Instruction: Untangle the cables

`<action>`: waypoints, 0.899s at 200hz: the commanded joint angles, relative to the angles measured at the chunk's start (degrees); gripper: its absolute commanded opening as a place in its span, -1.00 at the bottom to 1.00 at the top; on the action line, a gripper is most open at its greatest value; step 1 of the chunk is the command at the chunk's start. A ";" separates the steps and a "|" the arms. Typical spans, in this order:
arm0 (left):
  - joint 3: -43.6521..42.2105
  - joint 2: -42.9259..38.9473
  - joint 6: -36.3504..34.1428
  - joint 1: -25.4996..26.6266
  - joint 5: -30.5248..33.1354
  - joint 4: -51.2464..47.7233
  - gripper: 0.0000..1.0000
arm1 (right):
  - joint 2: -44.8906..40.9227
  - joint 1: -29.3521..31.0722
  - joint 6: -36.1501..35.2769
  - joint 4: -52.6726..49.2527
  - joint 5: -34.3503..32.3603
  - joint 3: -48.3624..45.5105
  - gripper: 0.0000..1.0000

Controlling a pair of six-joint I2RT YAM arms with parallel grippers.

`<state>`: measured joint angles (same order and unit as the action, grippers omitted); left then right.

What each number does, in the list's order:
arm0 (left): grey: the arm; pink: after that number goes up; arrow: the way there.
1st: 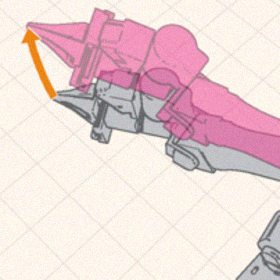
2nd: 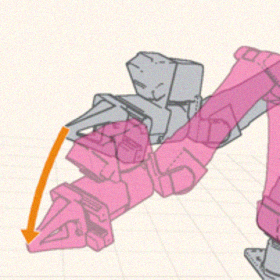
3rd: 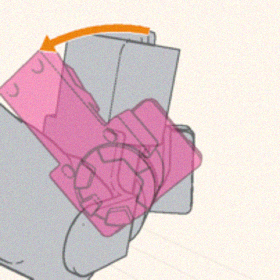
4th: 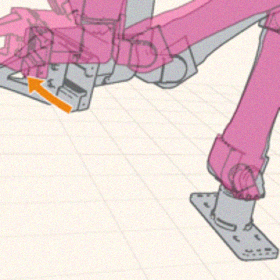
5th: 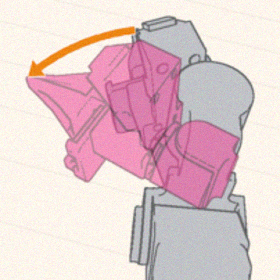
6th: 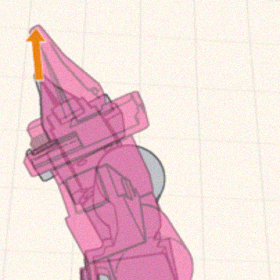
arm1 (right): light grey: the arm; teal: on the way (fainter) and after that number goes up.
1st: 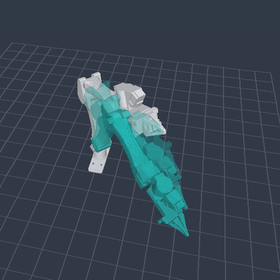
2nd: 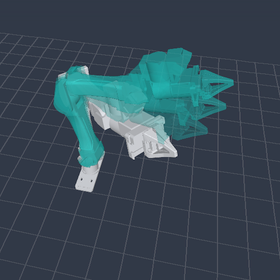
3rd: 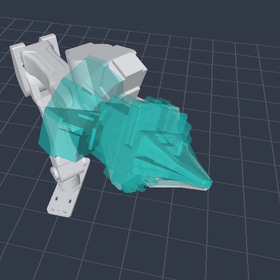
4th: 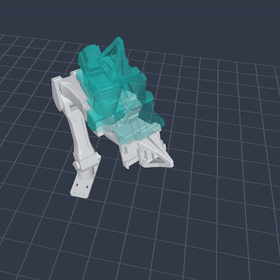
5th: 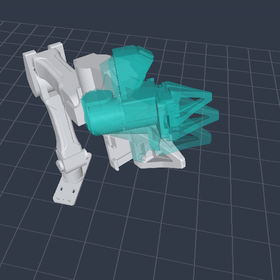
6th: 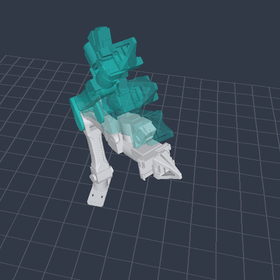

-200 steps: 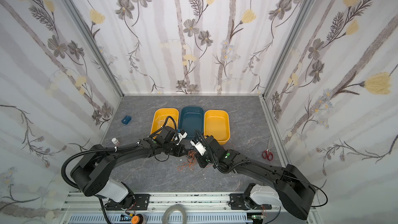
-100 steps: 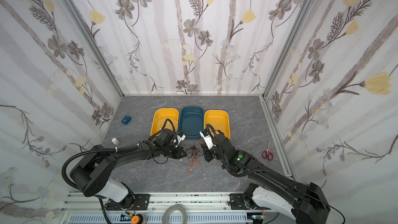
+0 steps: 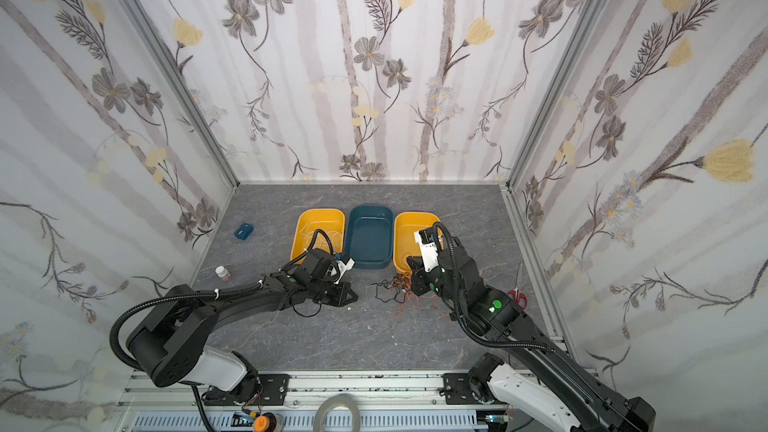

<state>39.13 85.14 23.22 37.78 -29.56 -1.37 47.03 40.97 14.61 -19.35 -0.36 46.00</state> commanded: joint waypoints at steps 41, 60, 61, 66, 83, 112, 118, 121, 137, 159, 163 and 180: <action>1.23 -2.37 -0.97 3.47 -4.17 7.35 -0.20 | 3.24 0.16 4.01 2.62 20.00 1.90 -1.00; -0.20 -4.32 -2.04 5.66 -2.76 10.78 0.10 | 3.75 0.27 6.38 4.98 22.85 0.94 -1.00; -0.38 -4.48 -2.04 5.78 -2.73 11.13 0.12 | 3.76 0.26 6.52 5.14 22.94 0.90 -1.00; -1.19 -5.25 -1.98 6.06 -2.45 12.58 0.18 | 3.93 0.34 7.01 5.55 23.45 0.66 -1.00; -4.51 -8.30 -1.28 6.25 -0.88 17.99 0.30 | 4.13 0.43 7.83 6.55 24.22 -0.08 -1.00; -9.79 -10.94 -0.65 7.79 7.65 28.43 0.54 | 4.37 0.43 9.39 9.01 25.49 -1.51 -1.00; -10.70 -10.64 -0.81 8.68 9.98 31.08 0.59 | 4.52 0.47 9.87 9.63 25.94 -1.77 -1.00; -11.21 -10.51 -1.06 9.13 10.91 32.47 0.61 | 4.58 0.46 10.01 9.89 26.09 -1.85 -1.00; -12.88 -8.34 -2.71 11.18 14.19 39.64 0.69 | 4.74 0.53 10.91 11.20 26.55 -2.40 -1.00; -12.05 -3.74 -4.35 12.56 14.31 45.89 0.69 | 4.65 0.49 11.90 12.21 26.99 -3.16 -1.00; -11.75 -2.84 -4.48 12.68 14.27 46.77 0.69 | 4.58 0.51 12.01 12.35 27.07 -3.27 -1.00; -10.17 0.78 -4.68 12.84 13.77 49.69 0.66 | 4.35 0.49 12.28 12.34 27.00 -3.63 -1.00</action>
<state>27.24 82.48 20.40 50.30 -17.56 37.36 51.75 41.41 25.50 -10.44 25.17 42.78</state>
